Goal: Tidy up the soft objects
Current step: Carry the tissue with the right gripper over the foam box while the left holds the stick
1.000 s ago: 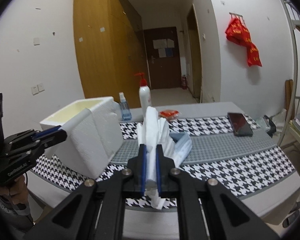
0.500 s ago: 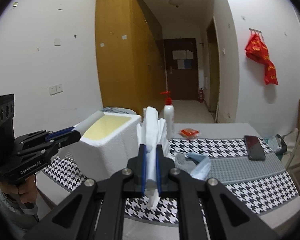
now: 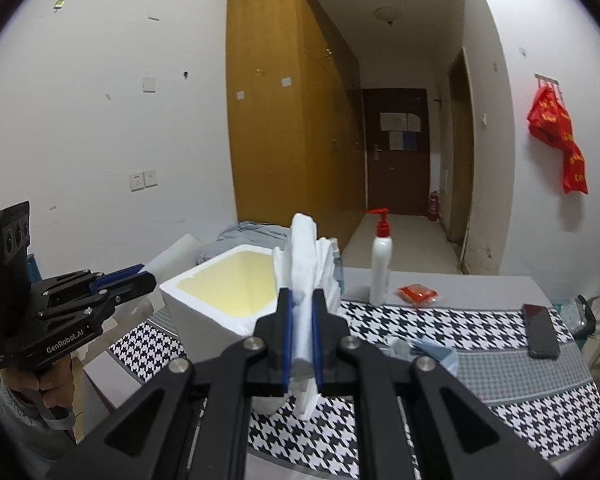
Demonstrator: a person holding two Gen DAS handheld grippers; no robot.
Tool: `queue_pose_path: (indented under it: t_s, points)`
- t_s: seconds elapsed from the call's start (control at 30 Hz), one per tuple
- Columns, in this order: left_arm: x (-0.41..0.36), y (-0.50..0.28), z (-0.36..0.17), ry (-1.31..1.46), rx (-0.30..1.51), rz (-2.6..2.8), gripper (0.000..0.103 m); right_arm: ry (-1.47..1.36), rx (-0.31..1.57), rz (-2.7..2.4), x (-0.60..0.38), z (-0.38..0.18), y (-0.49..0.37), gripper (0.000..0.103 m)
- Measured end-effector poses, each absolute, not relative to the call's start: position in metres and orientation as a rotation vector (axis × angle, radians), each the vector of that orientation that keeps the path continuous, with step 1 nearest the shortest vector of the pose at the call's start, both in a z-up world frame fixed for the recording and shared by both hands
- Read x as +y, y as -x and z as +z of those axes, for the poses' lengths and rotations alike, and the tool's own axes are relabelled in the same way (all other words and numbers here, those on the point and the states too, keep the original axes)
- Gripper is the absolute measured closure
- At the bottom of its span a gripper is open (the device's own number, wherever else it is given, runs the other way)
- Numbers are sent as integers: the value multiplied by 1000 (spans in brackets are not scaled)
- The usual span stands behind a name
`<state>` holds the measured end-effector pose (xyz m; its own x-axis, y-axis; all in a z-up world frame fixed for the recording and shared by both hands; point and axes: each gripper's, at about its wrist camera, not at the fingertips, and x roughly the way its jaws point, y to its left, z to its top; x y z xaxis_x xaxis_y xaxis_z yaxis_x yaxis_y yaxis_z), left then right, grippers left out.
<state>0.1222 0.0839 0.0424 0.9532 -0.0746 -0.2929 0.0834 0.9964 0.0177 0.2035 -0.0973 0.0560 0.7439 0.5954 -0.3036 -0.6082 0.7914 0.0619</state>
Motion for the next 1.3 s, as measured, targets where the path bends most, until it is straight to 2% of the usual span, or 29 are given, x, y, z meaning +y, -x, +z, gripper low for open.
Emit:
queue_pose_path:
  t_s: [0.73,1.3]
  points:
    - [123,-92,33,4,314,136,88,87,266,846,-35,73,-222,92]
    - [134,-91,28,15,333,164,88,79,348,855,4,57,-258,91]
